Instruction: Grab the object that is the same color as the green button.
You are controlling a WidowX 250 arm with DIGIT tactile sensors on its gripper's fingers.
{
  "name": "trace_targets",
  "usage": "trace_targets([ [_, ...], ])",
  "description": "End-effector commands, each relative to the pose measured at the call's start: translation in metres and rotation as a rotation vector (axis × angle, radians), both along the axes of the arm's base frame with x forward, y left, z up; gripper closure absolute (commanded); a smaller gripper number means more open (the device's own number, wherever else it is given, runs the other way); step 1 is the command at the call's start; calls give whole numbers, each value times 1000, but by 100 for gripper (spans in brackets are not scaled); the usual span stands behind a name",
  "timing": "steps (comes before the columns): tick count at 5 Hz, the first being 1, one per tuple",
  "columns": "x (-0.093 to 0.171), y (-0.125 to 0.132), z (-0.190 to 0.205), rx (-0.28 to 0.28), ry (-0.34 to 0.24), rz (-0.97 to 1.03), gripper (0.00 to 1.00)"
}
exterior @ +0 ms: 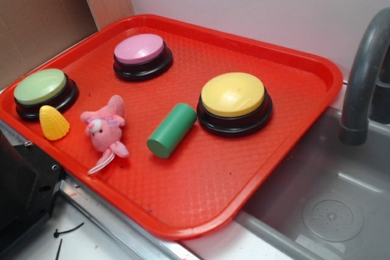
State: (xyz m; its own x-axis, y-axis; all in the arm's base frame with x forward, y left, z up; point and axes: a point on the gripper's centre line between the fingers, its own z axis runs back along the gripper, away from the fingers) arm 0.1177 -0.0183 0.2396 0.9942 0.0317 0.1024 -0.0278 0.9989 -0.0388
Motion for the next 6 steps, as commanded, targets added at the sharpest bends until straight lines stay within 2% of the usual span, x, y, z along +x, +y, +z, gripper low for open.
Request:
trace_targets([
  [1, 0, 0, 0, 0, 0, 0, 0],
  [2, 12, -6, -13, -13, -21, 111, 0],
  [3, 20, -17, -29, -50, -62, 285, 0],
  [5, 49, -41, -69, -56, -83, 315, 0],
  [6, 61, -55, -90, -4, -92, 288, 0],
])
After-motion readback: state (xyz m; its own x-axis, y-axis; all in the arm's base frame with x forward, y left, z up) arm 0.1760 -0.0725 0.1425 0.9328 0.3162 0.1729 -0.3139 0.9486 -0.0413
